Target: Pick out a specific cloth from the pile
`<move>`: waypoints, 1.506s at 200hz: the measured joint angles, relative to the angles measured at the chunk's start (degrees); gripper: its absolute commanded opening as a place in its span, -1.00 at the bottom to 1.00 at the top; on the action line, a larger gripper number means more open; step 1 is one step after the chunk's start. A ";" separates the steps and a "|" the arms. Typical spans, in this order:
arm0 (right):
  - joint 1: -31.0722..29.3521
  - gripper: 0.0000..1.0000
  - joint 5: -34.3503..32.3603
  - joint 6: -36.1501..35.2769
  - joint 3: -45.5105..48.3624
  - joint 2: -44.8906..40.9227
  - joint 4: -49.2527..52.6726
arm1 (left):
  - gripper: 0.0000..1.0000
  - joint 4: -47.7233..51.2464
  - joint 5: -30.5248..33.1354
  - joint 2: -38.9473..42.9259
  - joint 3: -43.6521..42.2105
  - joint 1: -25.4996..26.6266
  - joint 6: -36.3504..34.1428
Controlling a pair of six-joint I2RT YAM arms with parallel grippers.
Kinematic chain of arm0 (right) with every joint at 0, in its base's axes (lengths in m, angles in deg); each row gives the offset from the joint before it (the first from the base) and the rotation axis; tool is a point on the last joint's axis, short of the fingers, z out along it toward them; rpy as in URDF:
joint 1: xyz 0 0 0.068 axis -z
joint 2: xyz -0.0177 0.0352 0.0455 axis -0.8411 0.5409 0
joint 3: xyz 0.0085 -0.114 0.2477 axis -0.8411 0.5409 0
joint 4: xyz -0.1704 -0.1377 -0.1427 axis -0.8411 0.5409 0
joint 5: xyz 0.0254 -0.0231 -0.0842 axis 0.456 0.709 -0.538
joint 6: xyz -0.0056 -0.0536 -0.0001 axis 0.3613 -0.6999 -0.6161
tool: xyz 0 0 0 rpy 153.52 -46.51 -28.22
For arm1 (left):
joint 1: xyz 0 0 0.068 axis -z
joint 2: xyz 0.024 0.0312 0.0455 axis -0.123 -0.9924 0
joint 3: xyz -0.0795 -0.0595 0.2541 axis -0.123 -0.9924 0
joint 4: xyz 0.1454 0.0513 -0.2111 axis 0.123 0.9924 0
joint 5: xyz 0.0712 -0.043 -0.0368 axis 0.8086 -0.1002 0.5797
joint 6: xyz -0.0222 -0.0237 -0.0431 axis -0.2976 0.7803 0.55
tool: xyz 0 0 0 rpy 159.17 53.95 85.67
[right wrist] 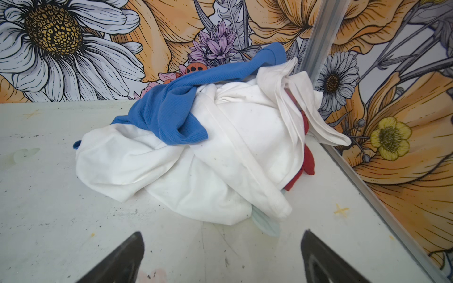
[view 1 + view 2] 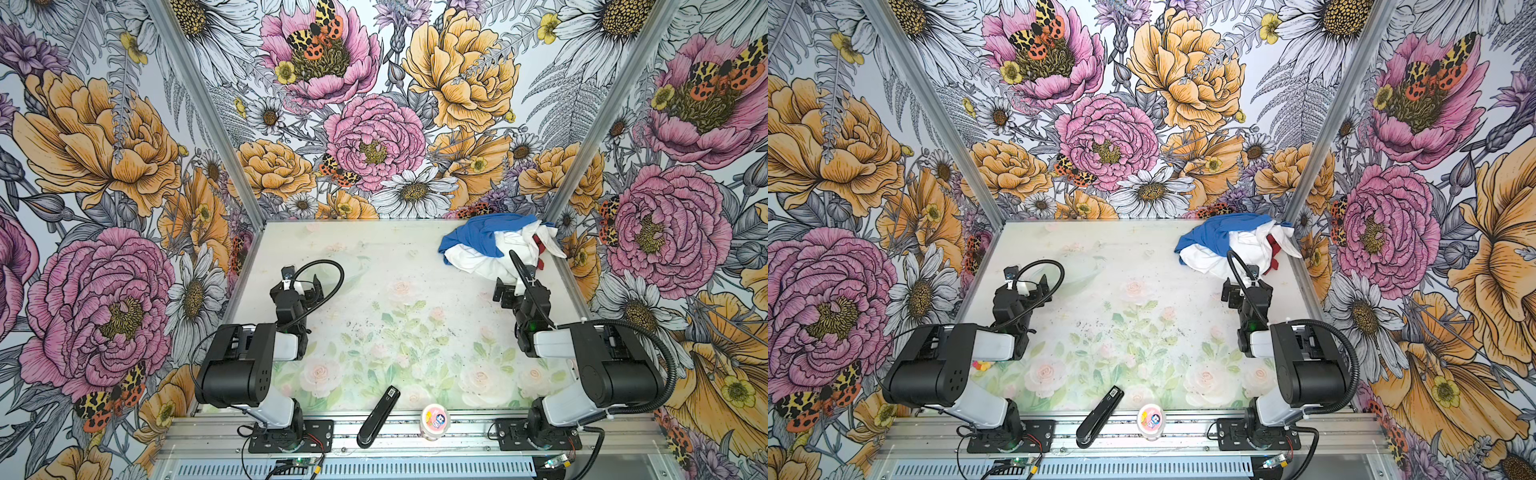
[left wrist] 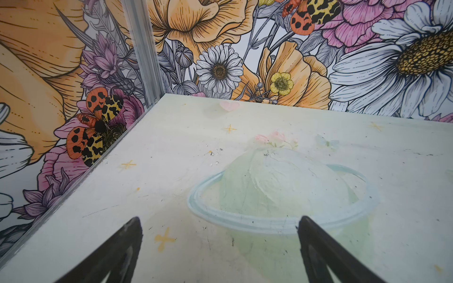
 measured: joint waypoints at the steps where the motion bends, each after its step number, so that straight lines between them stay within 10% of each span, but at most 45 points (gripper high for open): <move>1: 0.00 0.99 0.02 0.00 0.04 -0.04 -0.02 | 0.98 0.00 0.04 0.02 0.00 0.07 -0.02; 39: -0.63 0.99 -3.15 1.01 2.27 -16.68 8.41 | 0.98 7.30 10.10 11.21 -0.94 12.00 -3.50; 76: 0.33 0.98 -7.85 8.59 -12.44 -24.57 33.83 | 0.98 30.67 14.49 16.31 17.90 28.35 -7.08; 139: 15.45 0.35 6.78 22.82 -33.81 -7.63 59.52 | 0.98 60.33 -9.62 5.75 51.63 45.55 -14.49; 196: 28.89 0.00 26.18 31.89 -46.31 15.06 62.10 | 0.98 70.27 -20.74 0.61 54.97 47.89 -22.93; 301: 29.57 -0.16 34.75 43.28 -50.80 28.48 51.06 | 0.98 71.17 -23.39 0.61 51.65 46.88 -23.32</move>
